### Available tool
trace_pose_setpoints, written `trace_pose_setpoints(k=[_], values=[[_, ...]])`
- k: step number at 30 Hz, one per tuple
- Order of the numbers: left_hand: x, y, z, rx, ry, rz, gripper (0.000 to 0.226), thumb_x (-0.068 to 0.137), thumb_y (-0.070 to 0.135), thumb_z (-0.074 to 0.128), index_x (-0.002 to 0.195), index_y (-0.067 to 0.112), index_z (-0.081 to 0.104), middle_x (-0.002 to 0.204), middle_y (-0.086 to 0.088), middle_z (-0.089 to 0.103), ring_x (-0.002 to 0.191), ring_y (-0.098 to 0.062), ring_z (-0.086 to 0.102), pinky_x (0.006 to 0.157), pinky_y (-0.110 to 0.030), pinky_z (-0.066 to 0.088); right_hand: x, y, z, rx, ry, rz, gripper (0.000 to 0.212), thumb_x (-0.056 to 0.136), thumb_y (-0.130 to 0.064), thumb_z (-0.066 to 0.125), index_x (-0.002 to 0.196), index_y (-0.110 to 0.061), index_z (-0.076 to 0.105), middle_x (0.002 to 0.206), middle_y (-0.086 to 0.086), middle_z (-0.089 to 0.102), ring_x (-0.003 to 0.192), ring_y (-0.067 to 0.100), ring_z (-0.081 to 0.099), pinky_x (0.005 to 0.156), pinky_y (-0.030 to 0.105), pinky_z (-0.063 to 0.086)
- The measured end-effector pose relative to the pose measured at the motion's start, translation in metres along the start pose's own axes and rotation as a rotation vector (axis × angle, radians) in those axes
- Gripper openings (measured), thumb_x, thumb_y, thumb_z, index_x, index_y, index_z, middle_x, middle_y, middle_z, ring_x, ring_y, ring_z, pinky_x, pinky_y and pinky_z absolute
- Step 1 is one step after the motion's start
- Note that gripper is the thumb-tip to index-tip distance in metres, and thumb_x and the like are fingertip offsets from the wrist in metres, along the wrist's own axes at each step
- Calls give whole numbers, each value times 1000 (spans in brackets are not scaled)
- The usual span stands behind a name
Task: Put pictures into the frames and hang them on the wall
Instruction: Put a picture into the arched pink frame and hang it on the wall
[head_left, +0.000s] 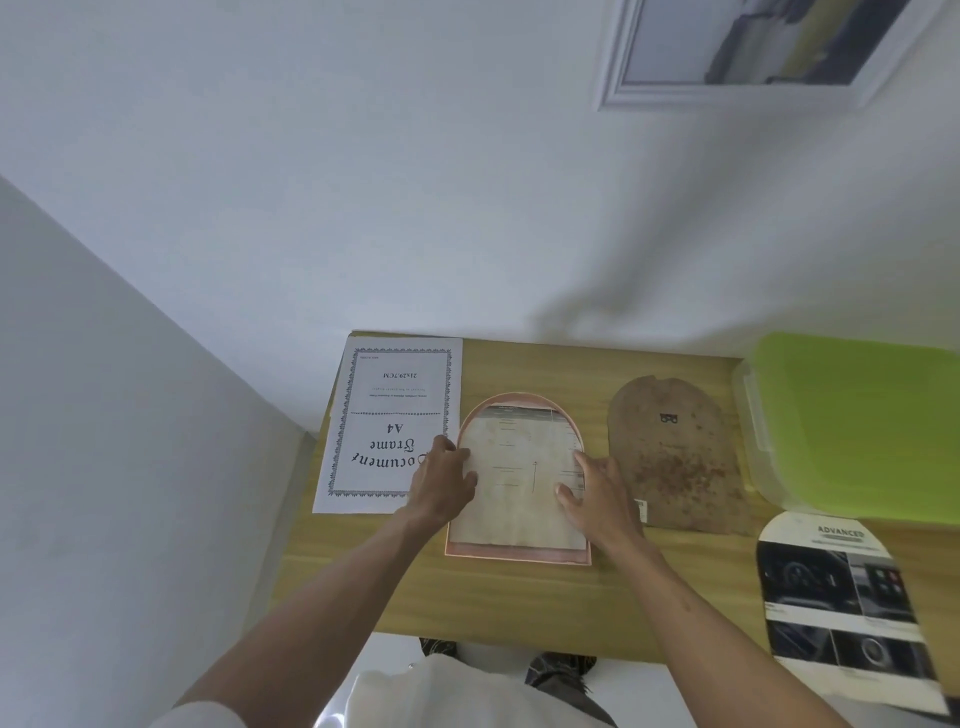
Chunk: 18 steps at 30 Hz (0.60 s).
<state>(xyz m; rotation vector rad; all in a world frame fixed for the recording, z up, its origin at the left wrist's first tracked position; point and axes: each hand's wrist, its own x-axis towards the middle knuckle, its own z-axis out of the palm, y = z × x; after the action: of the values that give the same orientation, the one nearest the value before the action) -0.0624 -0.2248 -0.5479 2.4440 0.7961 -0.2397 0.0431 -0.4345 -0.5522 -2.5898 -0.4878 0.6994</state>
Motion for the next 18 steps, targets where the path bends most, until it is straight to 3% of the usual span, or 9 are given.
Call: trace_pose_setpoints(k=[5, 8, 10, 13, 15, 18], values=[[-1, 24, 5, 123, 191, 11, 38, 92, 25, 57, 127, 9, 59, 129, -11, 49, 110, -28, 56, 85, -40, 50, 0, 14, -19, 69, 131, -14, 67, 93, -48, 58, 149, -23, 32, 142, 7, 42, 124, 23, 49, 97, 39, 47], [5, 58, 14, 62, 226, 77, 38, 92, 24, 58, 127, 9, 59, 129, -11, 51, 115, -28, 53, 88, -41, 50, 6, 35, -47, 76, 238, 95, 59, 97, -38, 57, 148, -17, 37, 147, 12, 38, 129, 27, 44, 99, 35, 42], [6, 91, 24, -41, 151, 115, 41, 93, 25, 56, 131, 9, 57, 130, -10, 50, 117, -27, 53, 88, -40, 50, 10, 58, -65, 19, 275, 213, 58, 98, -37, 54, 148, -13, 36, 150, 16, 35, 133, 31, 41, 103, 41, 41], [5, 149, 43, -155, -17, 162, 49, 92, 28, 58, 137, 9, 52, 134, -9, 49, 119, -27, 53, 96, -39, 48, 11, 94, -84, -142, 189, 348, 65, 95, -42, 52, 148, -9, 32, 147, 22, 37, 132, 38, 41, 103, 46, 43], [4, 187, 63, -239, -133, 111, 50, 90, 28, 61, 135, 7, 52, 134, -12, 49, 120, -30, 51, 99, -39, 46, 7, 110, -90, -169, 148, 399, 71, 94, -43, 55, 150, -11, 27, 143, 23, 39, 130, 40, 43, 102, 47, 43], [5, 224, 88, -263, -210, -77, 41, 86, 20, 56, 125, 7, 53, 128, -15, 47, 121, -35, 45, 90, -38, 47, 3, 121, -91, -154, 114, 401, 81, 91, -42, 61, 154, -14, 18, 143, 22, 39, 131, 39, 42, 101, 47, 44]])
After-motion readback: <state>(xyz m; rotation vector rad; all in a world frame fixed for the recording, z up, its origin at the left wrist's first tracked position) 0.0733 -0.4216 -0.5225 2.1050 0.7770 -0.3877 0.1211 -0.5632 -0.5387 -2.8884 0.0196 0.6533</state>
